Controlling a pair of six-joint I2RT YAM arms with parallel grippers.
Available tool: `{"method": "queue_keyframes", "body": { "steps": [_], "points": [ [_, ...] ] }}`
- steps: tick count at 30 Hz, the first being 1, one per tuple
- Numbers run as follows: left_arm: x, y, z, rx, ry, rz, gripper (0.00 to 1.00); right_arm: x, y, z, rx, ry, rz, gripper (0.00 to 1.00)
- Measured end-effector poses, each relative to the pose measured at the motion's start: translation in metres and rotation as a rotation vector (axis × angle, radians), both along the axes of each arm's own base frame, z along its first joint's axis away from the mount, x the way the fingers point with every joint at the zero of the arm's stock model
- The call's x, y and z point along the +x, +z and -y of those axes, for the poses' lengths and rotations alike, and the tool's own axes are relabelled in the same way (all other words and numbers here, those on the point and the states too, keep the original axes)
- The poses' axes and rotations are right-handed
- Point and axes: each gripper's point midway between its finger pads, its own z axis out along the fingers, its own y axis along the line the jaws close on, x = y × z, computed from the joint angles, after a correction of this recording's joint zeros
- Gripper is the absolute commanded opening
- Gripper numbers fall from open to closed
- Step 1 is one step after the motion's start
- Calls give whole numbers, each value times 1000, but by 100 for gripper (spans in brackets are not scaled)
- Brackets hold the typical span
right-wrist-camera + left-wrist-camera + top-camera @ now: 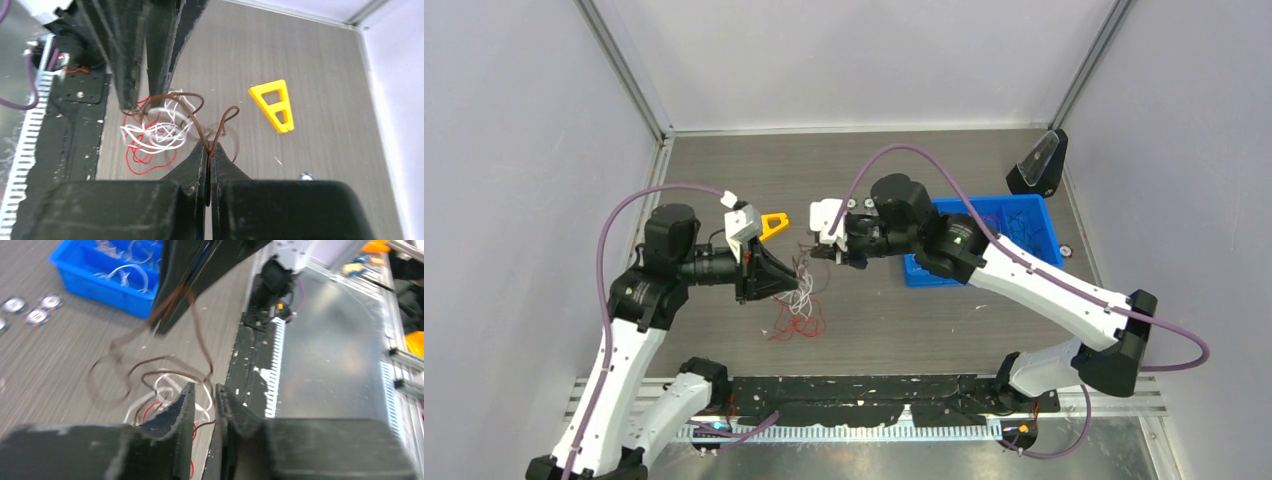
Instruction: Untangle the cables
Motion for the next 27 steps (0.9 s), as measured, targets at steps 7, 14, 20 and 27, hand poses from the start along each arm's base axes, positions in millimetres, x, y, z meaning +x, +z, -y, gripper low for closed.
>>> {"method": "queue_keyframes", "body": {
  "steps": [7,14,20,27],
  "points": [
    [17,-32,-30,26,305,166,100,8,51,21,107,-126,46,5],
    [50,-38,-12,-54,338,141,100,11,108,19,249,-179,29,5],
    [69,-31,29,-113,242,142,91,24,149,14,341,-254,1,5],
    [65,-82,57,-68,153,34,28,35,224,19,509,-328,30,5]
  ]
}}
